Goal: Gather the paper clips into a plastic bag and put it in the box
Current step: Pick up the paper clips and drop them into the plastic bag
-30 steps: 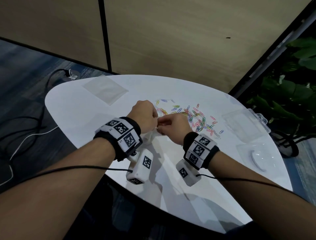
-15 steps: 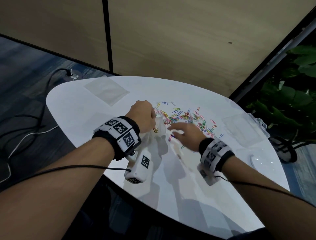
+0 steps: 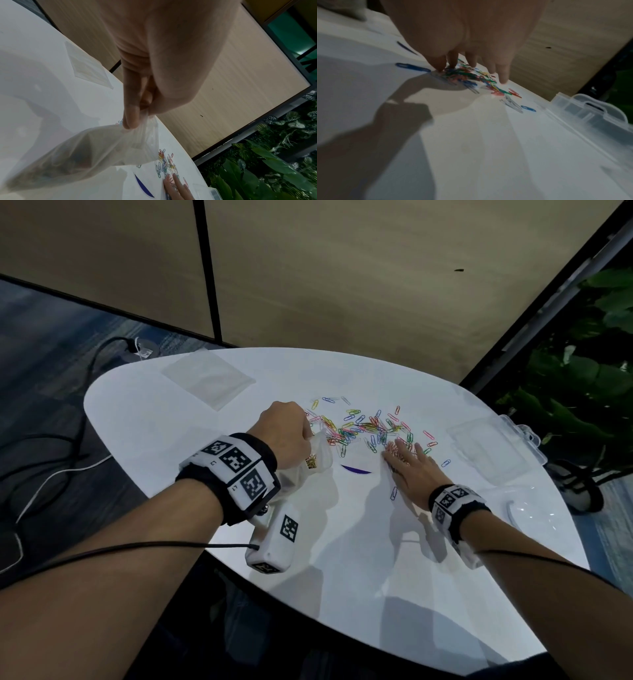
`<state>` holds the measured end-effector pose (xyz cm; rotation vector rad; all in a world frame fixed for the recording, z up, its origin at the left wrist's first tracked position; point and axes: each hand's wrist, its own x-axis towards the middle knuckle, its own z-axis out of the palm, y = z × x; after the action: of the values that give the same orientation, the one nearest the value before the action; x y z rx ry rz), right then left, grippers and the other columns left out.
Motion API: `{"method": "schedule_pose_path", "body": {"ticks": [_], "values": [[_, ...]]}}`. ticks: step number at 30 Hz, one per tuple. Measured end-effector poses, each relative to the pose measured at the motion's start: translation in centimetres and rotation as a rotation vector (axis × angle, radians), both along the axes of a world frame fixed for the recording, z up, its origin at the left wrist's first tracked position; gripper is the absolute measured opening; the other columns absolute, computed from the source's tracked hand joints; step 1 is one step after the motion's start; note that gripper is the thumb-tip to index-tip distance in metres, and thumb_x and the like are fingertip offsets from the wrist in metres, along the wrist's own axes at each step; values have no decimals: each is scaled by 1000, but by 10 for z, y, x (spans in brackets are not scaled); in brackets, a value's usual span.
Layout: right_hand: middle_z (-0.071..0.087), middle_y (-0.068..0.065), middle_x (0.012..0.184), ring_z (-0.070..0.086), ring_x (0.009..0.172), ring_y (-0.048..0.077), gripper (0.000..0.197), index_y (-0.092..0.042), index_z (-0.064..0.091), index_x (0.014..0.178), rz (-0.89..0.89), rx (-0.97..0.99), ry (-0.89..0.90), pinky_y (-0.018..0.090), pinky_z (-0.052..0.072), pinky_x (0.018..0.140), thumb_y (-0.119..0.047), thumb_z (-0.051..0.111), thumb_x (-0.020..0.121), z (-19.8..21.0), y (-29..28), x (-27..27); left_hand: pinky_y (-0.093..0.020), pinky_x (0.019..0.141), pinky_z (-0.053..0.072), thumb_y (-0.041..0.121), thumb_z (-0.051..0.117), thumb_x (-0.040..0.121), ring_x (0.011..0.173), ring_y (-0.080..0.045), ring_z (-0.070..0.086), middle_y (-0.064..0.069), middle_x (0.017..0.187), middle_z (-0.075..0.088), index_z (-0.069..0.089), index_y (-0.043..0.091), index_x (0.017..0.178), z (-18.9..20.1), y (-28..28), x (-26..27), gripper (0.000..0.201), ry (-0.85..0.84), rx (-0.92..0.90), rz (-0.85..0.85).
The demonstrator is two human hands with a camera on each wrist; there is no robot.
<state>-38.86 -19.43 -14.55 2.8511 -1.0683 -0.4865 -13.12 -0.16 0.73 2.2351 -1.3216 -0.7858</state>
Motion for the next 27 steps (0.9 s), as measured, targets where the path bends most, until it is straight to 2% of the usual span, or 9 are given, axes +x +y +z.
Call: {"method": "schedule_pose_path", "body": {"ticks": [2, 4, 7, 10, 14, 18, 22, 24, 27], "values": [[18, 8, 162, 32, 138, 44, 52, -28, 15, 154, -61, 48, -19, 55, 34, 110, -36, 20, 102, 0, -4, 6, -36, 89, 58, 2, 55, 85, 93, -27, 70, 2, 76, 63, 75, 11, 96, 0, 0, 0, 25, -3, 4, -5], [41, 11, 149, 50, 122, 39, 45, -18, 37, 148, -97, 72, -131, 46, 45, 101, -22, 34, 103, 6, -4, 13, -36, 88, 58, 2, 56, 85, 92, -26, 70, 5, 69, 59, 76, 11, 96, 0, -1, 0, 24, -11, 11, -11], [66, 12, 105, 64, 93, 33, 23, -8, 68, 109, -140, 43, -234, 30, 48, 73, -4, 52, 92, 14, -1, 23, -35, 90, 57, 2, 55, 86, 95, -26, 70, 7, 66, 56, 75, 10, 99, 0, -3, -4, 25, -15, 11, -24], [67, 8, 86, 64, 79, 25, 20, -12, 74, 83, -293, 81, -300, 25, 47, 70, -1, 57, 86, 22, 0, 25, -34, 89, 57, 3, 53, 87, 95, -26, 70, 8, 64, 54, 75, 8, 101, 1, -6, -9, 26, -18, -1, -49], [72, 0, 83, 65, 80, 15, 5, -17, 77, 86, -721, 333, -585, 27, 54, 85, -17, 75, 82, 35, -8, 9, -34, 90, 57, 1, 53, 86, 94, -26, 70, 8, 63, 53, 75, 8, 101, 3, -13, -20, 27, -16, -11, -69], [71, 19, 104, 69, 85, 20, 25, 10, 64, 110, -1277, 1055, -1205, 28, 60, 80, 3, 68, 86, 49, -10, -5, -36, 90, 58, 1, 51, 86, 93, -27, 70, 7, 67, 55, 75, 7, 99, 3, -22, -33, 28, 15, -5, -77], [71, 16, 100, 74, 84, 19, 18, 9, 63, 107, -1210, 1402, -1414, 22, 60, 66, 1, 62, 90, 95, 12, 12, -37, 86, 59, -2, 51, 85, 88, -27, 72, 0, 70, 63, 75, 6, 90, 3, -31, -47, 26, 53, -2, -59], [73, 12, 93, 75, 79, 15, 10, 6, 66, 99, -1100, 1484, -1364, 19, 59, 66, 2, 58, 92, 114, 31, 24, -38, 85, 60, -3, 51, 84, 85, -26, 72, -4, 71, 69, 75, 6, 85, 3, -35, -52, 26, 83, 1, -43], [73, 14, 91, 74, 79, 16, 11, 9, 66, 99, -977, 1470, -1275, 19, 59, 70, 7, 60, 90, 121, 56, 40, -37, 83, 60, -5, 52, 80, 75, -20, 71, -7, 66, 71, 66, 11, 63, 1, -40, -61, 27, 108, -13, -29]]}}
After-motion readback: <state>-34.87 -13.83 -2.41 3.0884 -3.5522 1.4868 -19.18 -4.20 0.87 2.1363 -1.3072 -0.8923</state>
